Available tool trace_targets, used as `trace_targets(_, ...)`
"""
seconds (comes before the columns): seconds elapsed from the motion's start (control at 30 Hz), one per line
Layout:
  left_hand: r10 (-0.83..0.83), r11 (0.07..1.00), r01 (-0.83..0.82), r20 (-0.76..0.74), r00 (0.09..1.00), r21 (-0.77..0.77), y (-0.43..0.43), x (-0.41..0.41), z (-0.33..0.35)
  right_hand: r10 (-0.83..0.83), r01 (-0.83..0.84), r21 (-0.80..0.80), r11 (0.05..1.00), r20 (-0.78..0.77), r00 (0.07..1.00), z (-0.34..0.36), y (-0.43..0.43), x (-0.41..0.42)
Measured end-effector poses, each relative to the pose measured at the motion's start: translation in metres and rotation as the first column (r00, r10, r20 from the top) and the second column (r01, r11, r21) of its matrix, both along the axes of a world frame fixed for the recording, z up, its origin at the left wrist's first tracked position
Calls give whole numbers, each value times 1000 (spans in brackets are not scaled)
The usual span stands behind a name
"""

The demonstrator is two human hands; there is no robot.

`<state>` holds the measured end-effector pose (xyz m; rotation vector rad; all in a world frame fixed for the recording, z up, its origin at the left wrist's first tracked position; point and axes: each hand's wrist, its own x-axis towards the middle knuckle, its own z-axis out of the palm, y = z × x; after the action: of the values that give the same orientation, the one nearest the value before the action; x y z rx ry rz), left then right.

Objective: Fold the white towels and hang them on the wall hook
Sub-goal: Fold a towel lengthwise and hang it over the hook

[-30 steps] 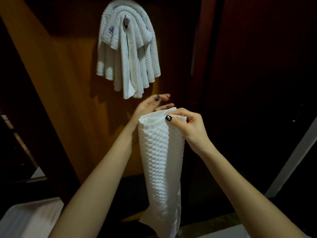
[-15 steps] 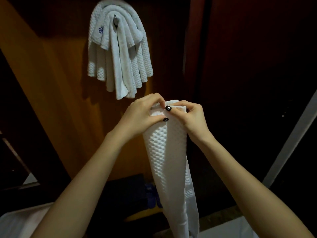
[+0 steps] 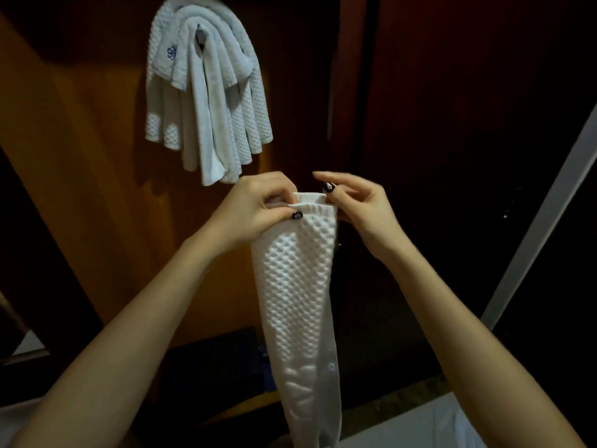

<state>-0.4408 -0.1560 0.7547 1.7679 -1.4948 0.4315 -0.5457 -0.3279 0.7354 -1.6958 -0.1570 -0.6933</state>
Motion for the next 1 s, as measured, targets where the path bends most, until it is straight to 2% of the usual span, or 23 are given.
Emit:
trace_targets(0.13, 12, 1000, -13, -64, 998, -10, 6, 0, 5, 33, -62, -241, 969, -124, 992, 31, -5, -5)
trace_targets(0.23, 17, 1000, -17, -99, 995, -8, 9, 1, 6, -29, -53, -423, 904, -185, 982, 45, -3, -5)
trace_targets(0.3, 21, 1000, -23, -127, 992, -12, 10, 1, 5, -60, -55, -482, 875, -219, 974, 48, -1, -5)
trace_targets(0.43, 32, 999, -38, -180, 983, -27, 15, 6, 6, 22, -153, -432, 889, -293, 956, 35, 7, -5)
trace_targets(0.53, 44, 999, -45, -189, 981, -1, 18, 9, 5, -70, -35, -487, 873, -196, 978, 16, 14, 3)
trace_targets(0.6, 39, 999, -32, -215, 976, 36, 19, 10, 7, -102, 31, -440, 897, -137, 985, 9, 16, 9)
trace_targets(0.67, 46, 994, -22, -219, 975, 111, 23, 16, 12, -136, 81, -409, 909, -108, 985, 4, 16, 13)
trace_targets(0.77, 170, 928, -149, -35, 985, 342, 37, 31, 14, -210, 166, -373, 913, -81, 974, -6, 11, 17)
trace_targets(0.83, 184, 894, -159, -19, 983, 420, 44, 35, 4, -219, 179, -331, 926, -85, 972, -13, 7, 19)
trace_targets(0.9, 178, 908, -157, -19, 984, 387, 46, 33, -7, -201, 157, -327, 932, -105, 974, -18, 5, 22)
trace_targets(1.0, 140, 964, -131, -23, 990, 233, 41, 27, -17, -218, 165, -340, 926, -123, 968, -18, 1, 28)
